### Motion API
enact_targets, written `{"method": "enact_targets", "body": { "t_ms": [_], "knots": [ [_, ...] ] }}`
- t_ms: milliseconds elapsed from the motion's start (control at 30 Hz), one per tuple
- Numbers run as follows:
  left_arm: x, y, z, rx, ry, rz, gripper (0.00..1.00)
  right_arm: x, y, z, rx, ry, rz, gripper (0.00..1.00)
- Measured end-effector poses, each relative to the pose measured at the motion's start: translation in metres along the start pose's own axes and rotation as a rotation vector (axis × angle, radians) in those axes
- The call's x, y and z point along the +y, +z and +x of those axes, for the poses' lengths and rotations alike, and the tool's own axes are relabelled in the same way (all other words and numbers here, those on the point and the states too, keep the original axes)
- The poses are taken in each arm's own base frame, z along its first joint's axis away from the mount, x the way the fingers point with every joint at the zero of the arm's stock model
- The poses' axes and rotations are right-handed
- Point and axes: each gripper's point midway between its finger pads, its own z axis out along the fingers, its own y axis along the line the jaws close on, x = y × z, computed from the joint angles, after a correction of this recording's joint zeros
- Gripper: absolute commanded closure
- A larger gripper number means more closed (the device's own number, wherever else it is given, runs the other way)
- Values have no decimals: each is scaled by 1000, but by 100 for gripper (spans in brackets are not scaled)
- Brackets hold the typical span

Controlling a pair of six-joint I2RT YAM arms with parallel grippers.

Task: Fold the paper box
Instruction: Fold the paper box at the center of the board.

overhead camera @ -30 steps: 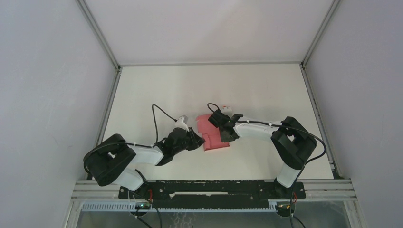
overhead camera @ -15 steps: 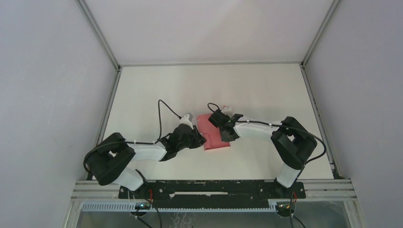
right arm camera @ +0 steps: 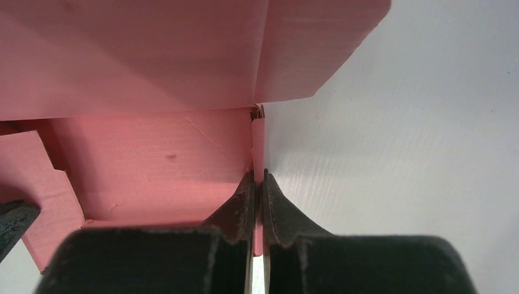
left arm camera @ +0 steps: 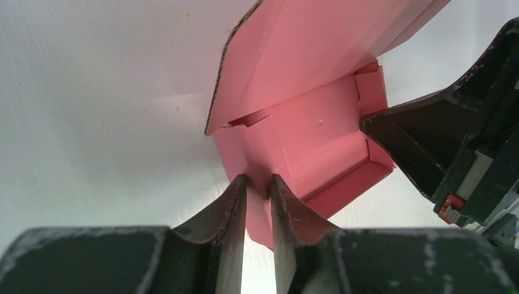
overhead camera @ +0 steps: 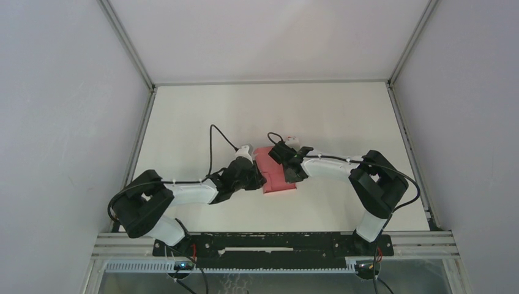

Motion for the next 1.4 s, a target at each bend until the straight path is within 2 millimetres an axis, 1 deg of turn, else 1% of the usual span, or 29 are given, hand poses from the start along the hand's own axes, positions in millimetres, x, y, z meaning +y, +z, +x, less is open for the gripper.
{"method": "enact_targets", "body": {
  "t_ms": [633, 733, 933, 1033, 1200, 1400],
  "knots": [
    [0, -3, 3, 41, 107, -115, 75, 1, 0, 0, 4, 0, -2, 100],
    [9, -6, 11, 76, 138, -155, 74, 3, 0, -1, 5, 2, -11, 100],
    [13, -7, 15, 95, 157, -190, 74, 8, 0, -1, 9, 4, -32, 100],
    [14, -7, 16, 99, 161, -200, 76, 8, 0, -1, 10, 5, -36, 100],
    [15, -6, 14, 102, 167, -226, 85, 9, 0, -1, 11, 6, -40, 100],
    [20, -7, 11, 114, 186, -285, 91, 12, -1, -1, 12, 14, -51, 100]
  ]
}}
